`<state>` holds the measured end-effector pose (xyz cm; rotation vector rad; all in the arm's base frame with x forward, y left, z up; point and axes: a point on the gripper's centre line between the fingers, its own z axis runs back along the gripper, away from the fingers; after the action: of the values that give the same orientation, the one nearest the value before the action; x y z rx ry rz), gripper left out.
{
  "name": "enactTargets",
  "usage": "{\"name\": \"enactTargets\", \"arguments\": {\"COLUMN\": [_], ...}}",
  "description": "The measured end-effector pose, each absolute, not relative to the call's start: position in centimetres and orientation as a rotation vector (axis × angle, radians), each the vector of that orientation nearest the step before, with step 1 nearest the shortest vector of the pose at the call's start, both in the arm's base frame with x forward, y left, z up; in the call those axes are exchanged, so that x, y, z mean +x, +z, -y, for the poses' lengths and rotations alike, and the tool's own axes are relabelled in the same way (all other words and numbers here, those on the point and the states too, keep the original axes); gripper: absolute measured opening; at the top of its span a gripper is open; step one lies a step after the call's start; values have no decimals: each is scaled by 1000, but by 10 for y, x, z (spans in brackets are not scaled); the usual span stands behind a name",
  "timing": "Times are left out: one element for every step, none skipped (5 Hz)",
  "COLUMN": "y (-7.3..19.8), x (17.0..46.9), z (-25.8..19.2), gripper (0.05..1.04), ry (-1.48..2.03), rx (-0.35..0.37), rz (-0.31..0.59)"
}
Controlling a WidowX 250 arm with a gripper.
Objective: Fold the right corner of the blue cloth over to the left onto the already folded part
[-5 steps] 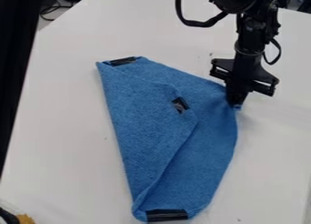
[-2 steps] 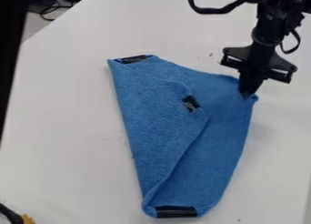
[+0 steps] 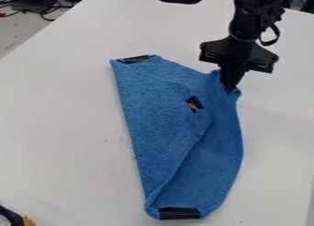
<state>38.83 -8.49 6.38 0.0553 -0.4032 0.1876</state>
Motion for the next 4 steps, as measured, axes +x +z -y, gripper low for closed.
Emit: {"name": "enactTargets", "arguments": {"y": [64,58,44,30], "x": [369,349,327,313], "z": [66,49,34,19], "gripper": [59,59,58,58], "ry": [270,340,405,430], "rx": [56,51,28,3], "rz": [436,452,446,421]}}
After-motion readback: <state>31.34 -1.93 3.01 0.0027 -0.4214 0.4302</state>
